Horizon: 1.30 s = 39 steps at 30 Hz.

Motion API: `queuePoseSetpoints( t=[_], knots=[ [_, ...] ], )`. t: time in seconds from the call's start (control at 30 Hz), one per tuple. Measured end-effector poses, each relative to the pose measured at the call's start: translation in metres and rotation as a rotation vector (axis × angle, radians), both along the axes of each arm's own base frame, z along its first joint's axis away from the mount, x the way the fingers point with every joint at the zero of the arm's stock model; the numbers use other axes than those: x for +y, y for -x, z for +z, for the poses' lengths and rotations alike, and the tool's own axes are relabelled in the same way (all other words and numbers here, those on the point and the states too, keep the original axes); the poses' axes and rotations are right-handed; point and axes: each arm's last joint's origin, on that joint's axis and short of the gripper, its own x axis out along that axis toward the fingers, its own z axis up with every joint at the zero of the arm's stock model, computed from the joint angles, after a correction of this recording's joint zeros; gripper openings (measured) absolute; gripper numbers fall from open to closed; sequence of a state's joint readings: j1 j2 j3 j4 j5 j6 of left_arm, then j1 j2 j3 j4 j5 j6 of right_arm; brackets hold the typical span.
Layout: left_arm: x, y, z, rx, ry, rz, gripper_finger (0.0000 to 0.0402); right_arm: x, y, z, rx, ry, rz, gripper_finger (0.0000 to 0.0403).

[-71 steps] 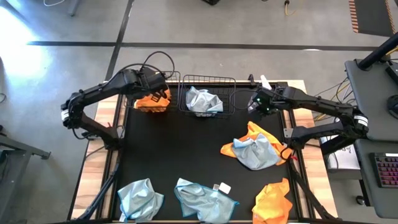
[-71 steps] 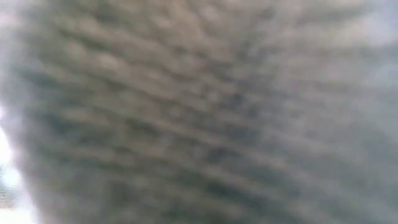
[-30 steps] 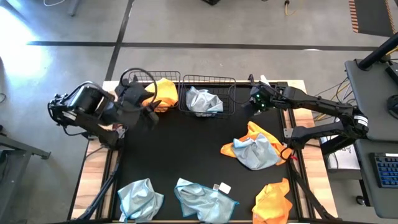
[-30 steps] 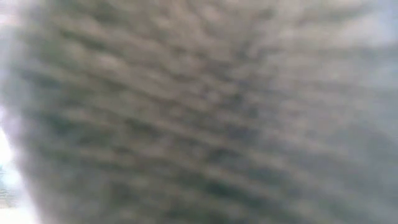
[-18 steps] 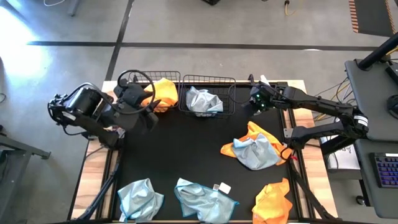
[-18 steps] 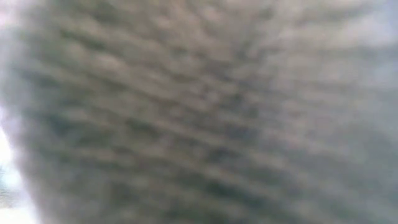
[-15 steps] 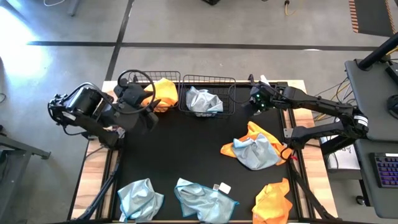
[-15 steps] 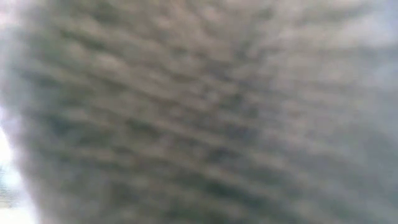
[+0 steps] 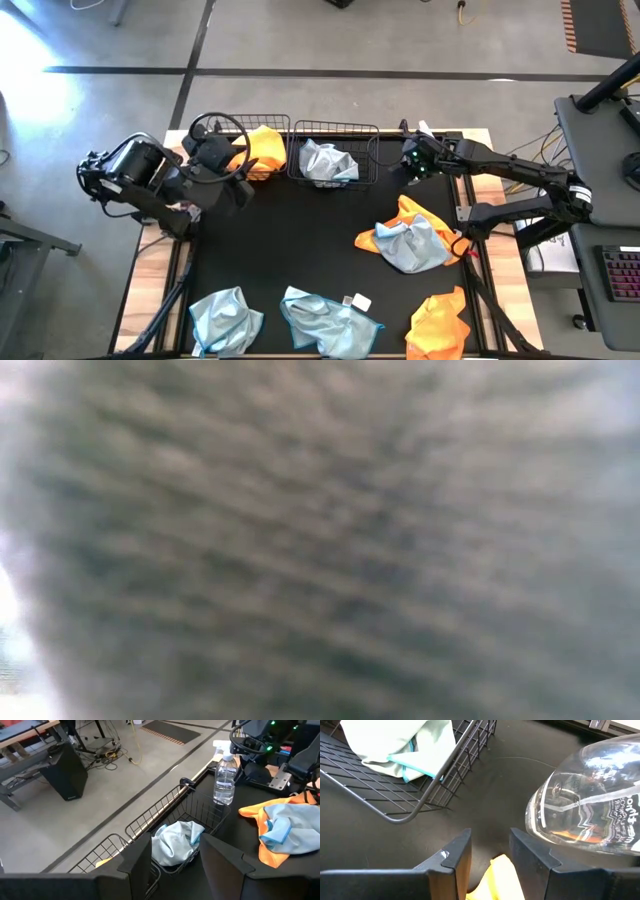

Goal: Sort microfiber towel by color & place in baskets
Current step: Put the blue microfiber cloth into the right black wire basket

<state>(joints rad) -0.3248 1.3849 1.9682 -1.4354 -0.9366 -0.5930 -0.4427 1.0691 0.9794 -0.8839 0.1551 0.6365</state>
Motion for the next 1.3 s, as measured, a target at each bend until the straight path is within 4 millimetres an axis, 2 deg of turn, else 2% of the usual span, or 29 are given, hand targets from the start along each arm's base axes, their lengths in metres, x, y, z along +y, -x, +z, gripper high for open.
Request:
queuePoseSetpoints(
  t=[1.3],
  knots=[
    [0.0007,0.0008,0.0006,-0.002,-0.021,0.013,0.0151,-0.0012,-0.0016,0.0012,-0.018,0.017,-0.005,0.0125]
  ],
)
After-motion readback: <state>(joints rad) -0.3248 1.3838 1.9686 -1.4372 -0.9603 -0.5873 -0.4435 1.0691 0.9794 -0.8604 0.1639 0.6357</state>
